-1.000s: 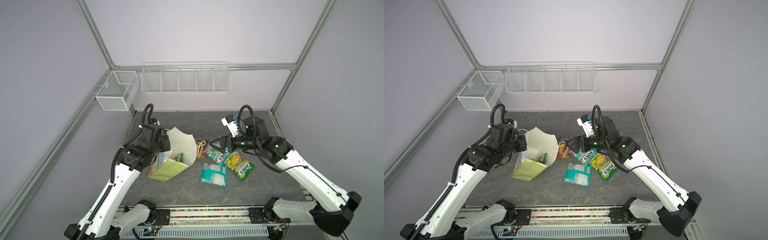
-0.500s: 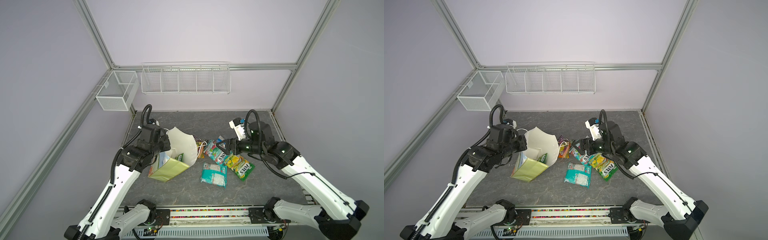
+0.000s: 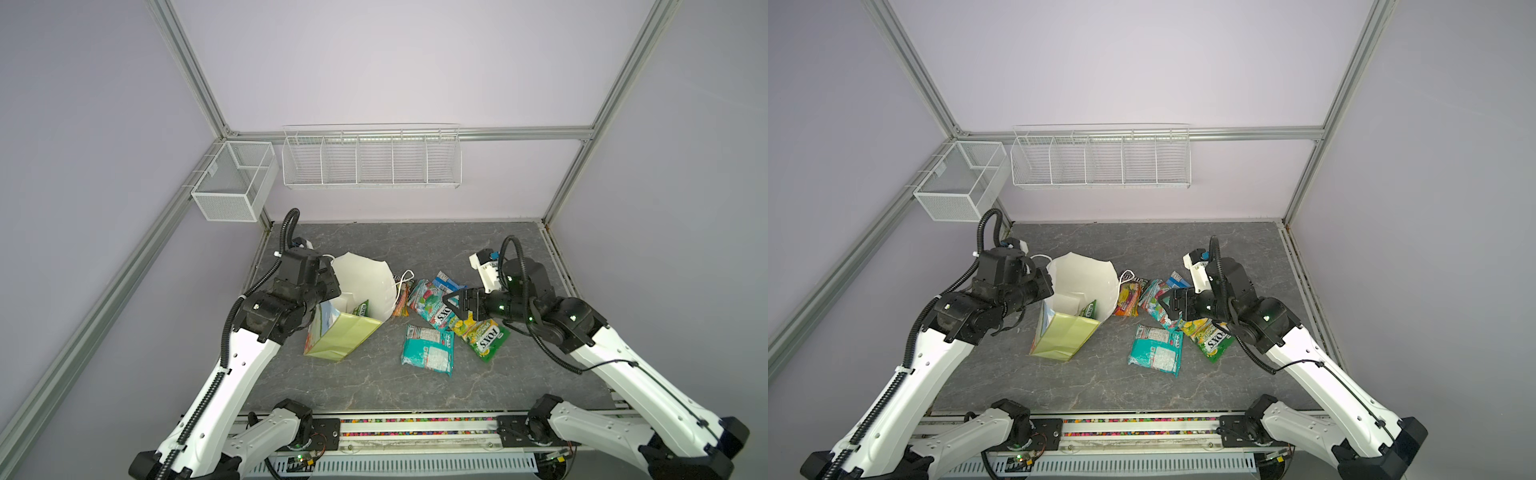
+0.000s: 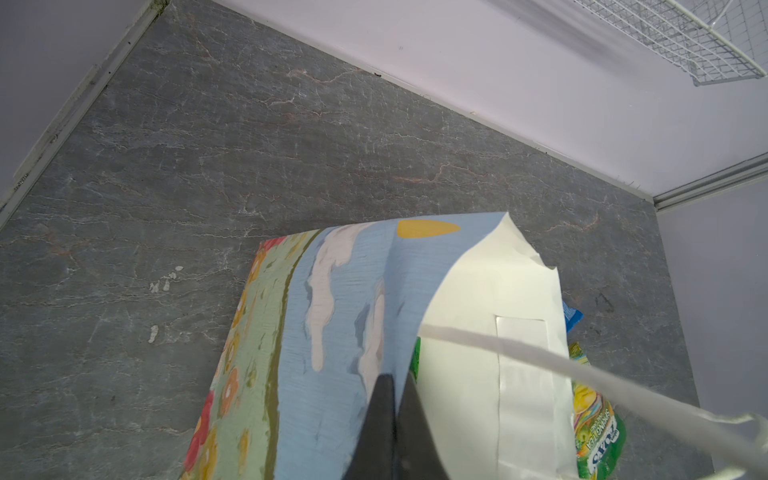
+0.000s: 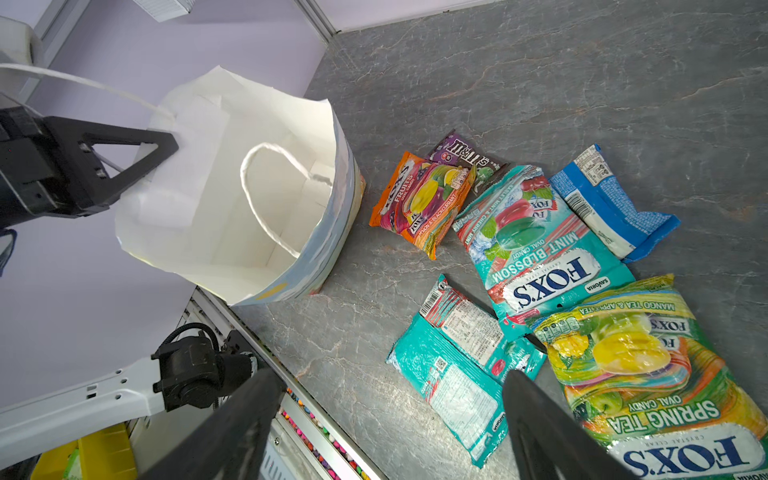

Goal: Place the snacks into the paper bag
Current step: Pick up the snack at the center of the table.

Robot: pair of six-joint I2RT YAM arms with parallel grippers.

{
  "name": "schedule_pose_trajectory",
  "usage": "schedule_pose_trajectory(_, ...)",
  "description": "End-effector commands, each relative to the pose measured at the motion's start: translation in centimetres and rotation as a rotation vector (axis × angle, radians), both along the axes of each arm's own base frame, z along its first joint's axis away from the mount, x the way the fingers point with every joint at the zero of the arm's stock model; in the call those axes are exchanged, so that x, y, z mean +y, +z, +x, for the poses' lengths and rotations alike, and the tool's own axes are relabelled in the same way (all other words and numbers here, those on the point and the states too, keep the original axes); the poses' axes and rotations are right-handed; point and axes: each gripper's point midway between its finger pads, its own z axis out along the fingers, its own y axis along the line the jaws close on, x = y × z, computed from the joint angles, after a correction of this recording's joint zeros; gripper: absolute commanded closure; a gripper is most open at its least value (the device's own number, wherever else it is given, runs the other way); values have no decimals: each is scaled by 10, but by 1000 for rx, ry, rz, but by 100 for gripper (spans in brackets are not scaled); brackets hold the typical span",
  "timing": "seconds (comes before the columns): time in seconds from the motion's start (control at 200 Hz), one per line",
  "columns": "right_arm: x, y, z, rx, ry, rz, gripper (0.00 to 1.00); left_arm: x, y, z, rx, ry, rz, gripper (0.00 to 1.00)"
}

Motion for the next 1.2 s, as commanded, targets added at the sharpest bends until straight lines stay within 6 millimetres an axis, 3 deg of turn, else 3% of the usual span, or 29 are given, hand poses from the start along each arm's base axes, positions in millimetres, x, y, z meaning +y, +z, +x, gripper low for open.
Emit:
schedule_pose_trajectory(0.0, 0, -11, -7, 26, 22, 2, 12, 3, -4, 2, -3, 42, -28, 100)
schedule_pose_trajectory(0.215, -3, -19, -12, 50, 19, 4, 12, 6, -17, -3, 17, 59, -37, 100)
schedule_pose_trajectory(0.56, -3, -39, -20, 116, 21, 9, 12, 6, -15, -6, 42, 51, -41, 100)
schedule_pose_trajectory(0.8, 0, -39, -28, 114, 49, 38, 12, 13, -4, -18, 45, 64, -44, 100)
schedule_pose_trajectory(1.045, 8, -49, -30, 154, 77, 43, 12, 17, -18, -28, 74, 78, -52, 100)
schedule_pose_trajectory(1.195, 11, -51, -31, 160, 84, 43, 12, 20, -12, -33, 56, 87, -62, 100)
